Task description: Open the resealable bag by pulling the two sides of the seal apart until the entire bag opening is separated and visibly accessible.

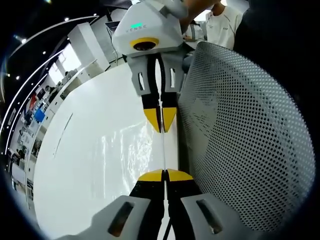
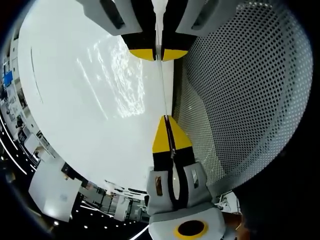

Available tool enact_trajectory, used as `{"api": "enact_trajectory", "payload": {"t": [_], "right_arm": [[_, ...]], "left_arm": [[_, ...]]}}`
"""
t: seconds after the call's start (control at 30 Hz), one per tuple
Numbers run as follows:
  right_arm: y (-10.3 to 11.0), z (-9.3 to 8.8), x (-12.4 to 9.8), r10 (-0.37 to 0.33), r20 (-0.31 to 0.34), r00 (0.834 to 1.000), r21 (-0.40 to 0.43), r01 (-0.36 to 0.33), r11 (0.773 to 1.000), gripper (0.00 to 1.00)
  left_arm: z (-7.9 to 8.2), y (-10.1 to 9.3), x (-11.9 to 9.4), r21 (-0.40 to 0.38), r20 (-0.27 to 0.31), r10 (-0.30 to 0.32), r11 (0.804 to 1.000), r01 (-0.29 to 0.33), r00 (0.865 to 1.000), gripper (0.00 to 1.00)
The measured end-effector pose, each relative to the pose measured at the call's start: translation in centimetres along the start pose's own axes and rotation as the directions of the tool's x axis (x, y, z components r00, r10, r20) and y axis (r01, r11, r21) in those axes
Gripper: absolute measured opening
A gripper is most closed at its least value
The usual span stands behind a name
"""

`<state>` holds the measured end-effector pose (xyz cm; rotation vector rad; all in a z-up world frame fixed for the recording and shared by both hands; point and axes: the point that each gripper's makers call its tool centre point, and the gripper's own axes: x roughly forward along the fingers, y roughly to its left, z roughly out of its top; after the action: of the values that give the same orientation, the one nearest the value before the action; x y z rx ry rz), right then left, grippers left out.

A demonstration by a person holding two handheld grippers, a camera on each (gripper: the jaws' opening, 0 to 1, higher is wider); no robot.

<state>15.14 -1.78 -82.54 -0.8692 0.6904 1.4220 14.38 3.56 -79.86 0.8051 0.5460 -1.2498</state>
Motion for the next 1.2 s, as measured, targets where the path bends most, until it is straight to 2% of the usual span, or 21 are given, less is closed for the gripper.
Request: {"api": "enact_trajectory", "payload": {"t": [0.23,0.33,0.4,0.5,0.6,0.87,0.97,1.03,1.2], "right_arm": [[0.0,-0.2,-0.1,-0.010,0.001,1.000,0.017,0.010,1.000,0.00],[-0.1,0.0,-0.1,-0.017,-0.002,1.000,-0.008,0.017,1.000,0.00],[-0.1,0.3,-0.2,-0.019,-0.001,1.000,-0.015,0.019,1.000,0.00],[-0.2,0.6,-0.3,-0.019,0.005,1.000,-0.015,0.019,1.000,0.00],[-0.1,0.9,-0.1,-0.016,0.016,1.000,-0.013,0.016,1.000,0.00],[0.0,1.4,0.1,-0.015,0.016,1.000,-0.032,0.015,0.999,0.00],[-0.1,1.3,0.0,-0.013,0.030,0.999,-0.008,0.013,1.000,0.00],[-0.1,1.4,0.0,-0.015,0.057,0.998,0.039,0.013,0.999,0.00],[-0.1,0.9,0.0,-0.025,0.052,0.998,0.054,0.022,0.998,0.00]], "left_arm": [[-0.1,0.0,-0.1,-0.005,-0.002,0.001,1.000,-0.001,1.000,0.00],[-0.3,0.0,0.0,0.018,-0.008,-0.011,1.000,0.011,1.000,0.00],[-0.6,0.3,-0.1,0.033,-0.014,0.002,0.999,-0.001,1.000,0.00],[-0.9,0.6,-0.1,0.010,-0.017,0.014,1.000,-0.014,1.000,0.00],[-0.6,0.7,-0.1,-0.006,-0.003,0.017,1.000,-0.017,1.000,0.00],[-0.3,0.7,0.2,0.005,-0.016,0.018,1.000,-0.018,1.000,0.00],[-0.1,0.6,0.1,-0.017,-0.003,0.017,1.000,-0.017,1.000,0.00],[-0.1,0.8,0.0,0.004,-0.008,0.034,0.999,-0.034,0.999,0.00],[0.2,0.7,-0.1,0.008,-0.009,0.017,1.000,-0.017,1.000,0.00]]}}
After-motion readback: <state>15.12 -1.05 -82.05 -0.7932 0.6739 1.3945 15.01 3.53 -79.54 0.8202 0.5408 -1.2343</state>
